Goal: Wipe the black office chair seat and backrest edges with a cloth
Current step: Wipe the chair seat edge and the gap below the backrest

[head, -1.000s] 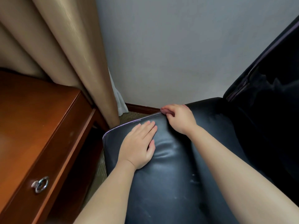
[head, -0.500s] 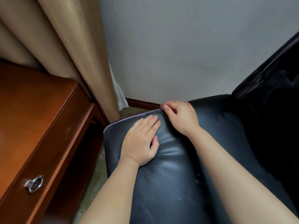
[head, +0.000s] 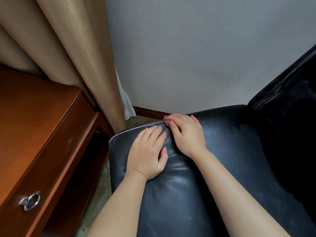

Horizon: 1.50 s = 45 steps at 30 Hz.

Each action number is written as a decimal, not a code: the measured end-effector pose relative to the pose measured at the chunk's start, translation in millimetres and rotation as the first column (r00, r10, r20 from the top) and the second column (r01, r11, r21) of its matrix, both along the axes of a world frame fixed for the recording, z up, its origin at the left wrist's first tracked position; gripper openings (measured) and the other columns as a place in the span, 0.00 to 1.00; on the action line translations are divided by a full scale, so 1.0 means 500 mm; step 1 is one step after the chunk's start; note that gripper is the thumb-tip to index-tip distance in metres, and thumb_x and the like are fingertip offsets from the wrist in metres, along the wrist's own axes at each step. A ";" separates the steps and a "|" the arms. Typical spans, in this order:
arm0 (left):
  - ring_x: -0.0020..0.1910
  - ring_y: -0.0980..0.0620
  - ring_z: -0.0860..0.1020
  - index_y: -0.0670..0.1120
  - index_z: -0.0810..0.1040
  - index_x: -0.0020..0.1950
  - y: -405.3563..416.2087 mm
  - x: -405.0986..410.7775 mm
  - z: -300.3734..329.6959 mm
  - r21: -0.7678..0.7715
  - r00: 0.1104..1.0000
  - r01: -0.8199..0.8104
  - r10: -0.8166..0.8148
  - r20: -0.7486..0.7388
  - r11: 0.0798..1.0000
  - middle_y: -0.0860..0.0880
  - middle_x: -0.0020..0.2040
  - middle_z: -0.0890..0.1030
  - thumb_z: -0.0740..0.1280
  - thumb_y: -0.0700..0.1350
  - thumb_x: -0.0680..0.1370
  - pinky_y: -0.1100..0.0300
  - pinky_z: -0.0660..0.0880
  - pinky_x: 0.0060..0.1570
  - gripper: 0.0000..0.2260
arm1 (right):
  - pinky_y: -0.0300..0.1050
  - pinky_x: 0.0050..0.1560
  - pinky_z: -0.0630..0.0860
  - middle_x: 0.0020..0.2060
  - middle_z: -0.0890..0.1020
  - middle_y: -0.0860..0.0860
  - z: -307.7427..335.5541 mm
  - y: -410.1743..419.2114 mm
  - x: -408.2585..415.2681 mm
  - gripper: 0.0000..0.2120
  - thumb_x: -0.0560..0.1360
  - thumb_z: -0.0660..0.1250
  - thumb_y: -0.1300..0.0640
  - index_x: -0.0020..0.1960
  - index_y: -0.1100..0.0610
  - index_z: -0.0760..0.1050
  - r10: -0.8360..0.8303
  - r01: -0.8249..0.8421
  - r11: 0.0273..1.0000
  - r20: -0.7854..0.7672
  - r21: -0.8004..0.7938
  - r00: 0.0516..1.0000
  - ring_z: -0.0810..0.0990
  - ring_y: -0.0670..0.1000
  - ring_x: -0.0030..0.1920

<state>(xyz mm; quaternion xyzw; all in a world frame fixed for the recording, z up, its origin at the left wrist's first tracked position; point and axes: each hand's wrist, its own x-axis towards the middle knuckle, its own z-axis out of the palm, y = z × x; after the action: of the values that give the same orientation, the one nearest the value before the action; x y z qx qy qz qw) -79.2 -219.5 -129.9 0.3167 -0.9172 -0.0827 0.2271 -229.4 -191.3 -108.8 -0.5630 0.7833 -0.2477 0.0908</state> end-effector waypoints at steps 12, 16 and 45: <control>0.52 0.44 0.73 0.40 0.80 0.54 -0.005 -0.006 -0.004 -0.043 0.996 -0.091 0.092 0.020 0.995 0.42 0.51 0.78 0.60 0.48 0.73 0.50 0.68 0.56 0.17 | 0.47 0.64 0.62 0.51 0.81 0.39 0.000 -0.014 0.005 0.15 0.78 0.53 0.51 0.51 0.47 0.79 0.030 -0.029 0.999 0.020 -0.032 0.999 0.76 0.43 0.56; 0.52 0.43 0.74 0.40 0.80 0.54 -0.007 -0.007 -0.008 -0.062 0.993 -0.115 0.116 0.012 0.991 0.41 0.53 0.79 0.60 0.48 0.73 0.50 0.69 0.55 0.17 | 0.44 0.60 0.63 0.50 0.82 0.41 0.006 -0.049 -0.006 0.15 0.79 0.54 0.51 0.50 0.46 0.79 0.034 -0.034 0.996 -0.005 0.080 0.999 0.76 0.46 0.54; 0.57 0.43 0.76 0.39 0.79 0.60 -0.014 0.065 0.017 0.071 0.995 0.034 -0.040 0.088 0.997 0.42 0.58 0.80 0.59 0.49 0.75 0.52 0.66 0.61 0.20 | 0.45 0.58 0.65 0.52 0.82 0.41 0.009 -0.030 0.031 0.16 0.78 0.53 0.50 0.55 0.47 0.79 0.071 -0.071 0.997 0.011 0.002 0.997 0.77 0.49 0.55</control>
<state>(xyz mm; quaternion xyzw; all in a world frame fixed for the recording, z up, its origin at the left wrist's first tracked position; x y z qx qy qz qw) -46.4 -226.3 -121.2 0.3108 -0.9287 -0.1045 0.1730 -213.9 -206.4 -104.2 -0.5888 0.7627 -0.2464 0.1047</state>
